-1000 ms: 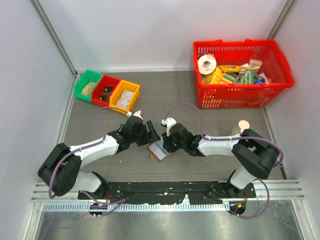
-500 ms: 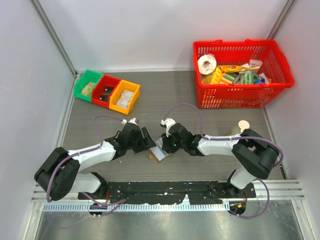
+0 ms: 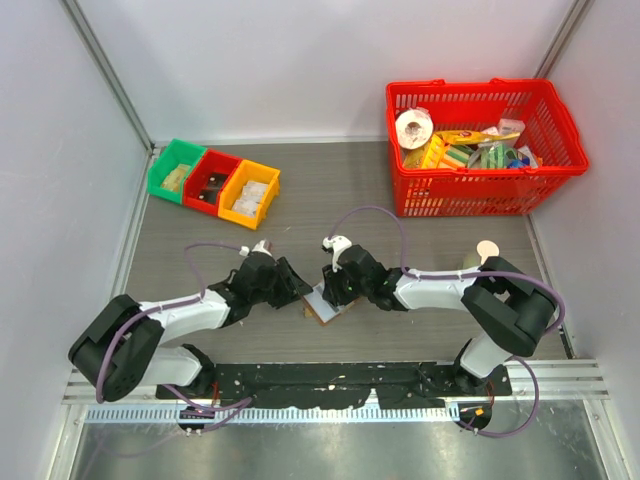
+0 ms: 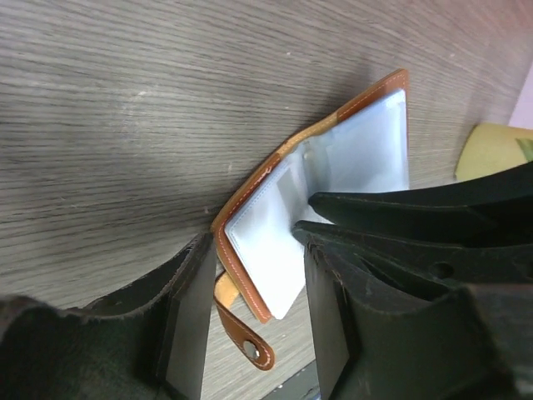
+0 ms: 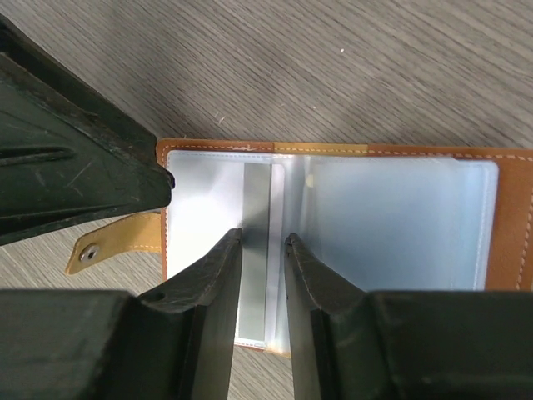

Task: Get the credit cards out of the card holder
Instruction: Remove the credit card from the card holder.

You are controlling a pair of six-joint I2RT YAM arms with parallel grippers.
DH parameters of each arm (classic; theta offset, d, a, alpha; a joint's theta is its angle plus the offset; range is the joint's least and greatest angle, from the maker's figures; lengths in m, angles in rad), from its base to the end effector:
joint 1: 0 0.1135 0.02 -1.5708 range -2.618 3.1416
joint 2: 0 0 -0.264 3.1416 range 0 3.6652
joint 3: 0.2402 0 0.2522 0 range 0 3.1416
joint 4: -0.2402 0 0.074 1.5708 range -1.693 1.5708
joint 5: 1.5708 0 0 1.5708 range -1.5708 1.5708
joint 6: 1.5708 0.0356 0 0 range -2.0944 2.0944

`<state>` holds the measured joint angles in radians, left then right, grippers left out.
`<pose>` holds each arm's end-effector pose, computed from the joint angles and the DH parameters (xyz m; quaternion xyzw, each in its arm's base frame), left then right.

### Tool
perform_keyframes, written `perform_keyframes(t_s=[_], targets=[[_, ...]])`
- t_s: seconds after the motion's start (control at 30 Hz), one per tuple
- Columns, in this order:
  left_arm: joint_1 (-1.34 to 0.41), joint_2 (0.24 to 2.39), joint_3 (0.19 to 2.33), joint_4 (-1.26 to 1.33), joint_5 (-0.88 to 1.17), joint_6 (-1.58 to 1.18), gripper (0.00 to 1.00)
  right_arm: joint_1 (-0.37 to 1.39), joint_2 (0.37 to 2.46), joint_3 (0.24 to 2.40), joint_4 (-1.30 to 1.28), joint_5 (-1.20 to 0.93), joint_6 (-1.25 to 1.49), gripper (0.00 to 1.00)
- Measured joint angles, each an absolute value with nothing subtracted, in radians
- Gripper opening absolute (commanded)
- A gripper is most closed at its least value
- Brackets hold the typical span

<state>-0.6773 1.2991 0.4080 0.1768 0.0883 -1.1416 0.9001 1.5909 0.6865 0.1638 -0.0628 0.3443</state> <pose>0.1792 -0.1481 0.1433 -0.1912 0.8886 -0.3521 0.2231 0.1877 0.2401 0.1481 -0.2631 0.8761 0.2583 0.3108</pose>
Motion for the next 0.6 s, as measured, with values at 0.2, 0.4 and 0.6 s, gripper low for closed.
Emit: perform_keyframes(t_s=[0.2,0.4,0.6], targets=[[-0.677,1.274,0.398,0.243,0.102,-1.169,0.44,0.899,1.597,0.691,0.178,-0.084,0.357,0.44],[-0.673,1.272,0.367,0.303,0.114,-1.194,0.43,0.894,1.603,0.695,0.185,-0.103,0.374,0.44],[-0.673,1.264,0.364,0.321,0.122,-1.202,0.44,0.887,1.604,0.695,0.194,-0.122,0.404,0.5]])
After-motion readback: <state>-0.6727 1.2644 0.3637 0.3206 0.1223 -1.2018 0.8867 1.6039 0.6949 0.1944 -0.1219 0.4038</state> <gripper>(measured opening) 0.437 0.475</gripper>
